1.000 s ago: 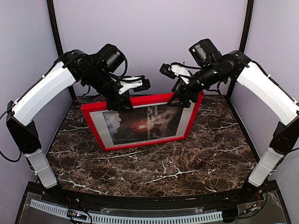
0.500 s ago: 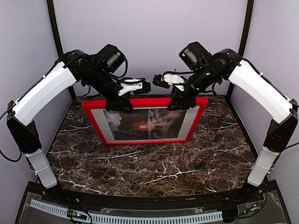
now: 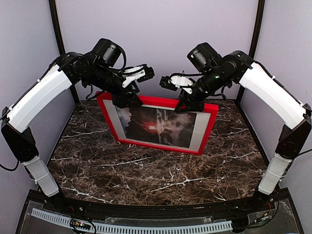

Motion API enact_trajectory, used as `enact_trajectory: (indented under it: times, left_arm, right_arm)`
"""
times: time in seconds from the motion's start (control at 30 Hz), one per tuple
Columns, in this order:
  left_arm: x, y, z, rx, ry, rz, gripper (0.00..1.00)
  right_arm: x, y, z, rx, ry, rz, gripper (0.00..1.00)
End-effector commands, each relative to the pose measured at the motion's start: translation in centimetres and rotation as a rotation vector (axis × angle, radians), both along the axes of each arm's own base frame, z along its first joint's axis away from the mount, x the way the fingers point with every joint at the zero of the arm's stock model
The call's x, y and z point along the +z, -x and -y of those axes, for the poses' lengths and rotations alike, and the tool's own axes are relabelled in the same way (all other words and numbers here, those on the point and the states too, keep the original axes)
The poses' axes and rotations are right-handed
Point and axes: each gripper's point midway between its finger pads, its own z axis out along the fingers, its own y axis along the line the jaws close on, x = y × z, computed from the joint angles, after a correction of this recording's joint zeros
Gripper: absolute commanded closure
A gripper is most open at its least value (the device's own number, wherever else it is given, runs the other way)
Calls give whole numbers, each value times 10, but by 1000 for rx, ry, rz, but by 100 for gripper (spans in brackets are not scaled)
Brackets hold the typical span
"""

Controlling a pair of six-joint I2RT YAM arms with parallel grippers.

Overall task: Put the photo into the frame
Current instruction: Pass from the left arm to the right

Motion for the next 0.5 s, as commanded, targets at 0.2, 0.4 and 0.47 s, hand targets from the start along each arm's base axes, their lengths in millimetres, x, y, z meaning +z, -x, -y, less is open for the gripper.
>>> enact_trajectory:
  times: [0.2,0.4,0.47]
  left_arm:
    - [91,-5,-51,226,253,288,10]
    - [104,-18,-103,479,367,313,1]
    - [92,-24,-113,550,379,268,1]
  right_arm:
    - [45,-38,5,-207,-202,7,96]
    - [76,-78,17,-407,-415,-90,97]
    - [82,-95,22,-478,-508,-165,99]
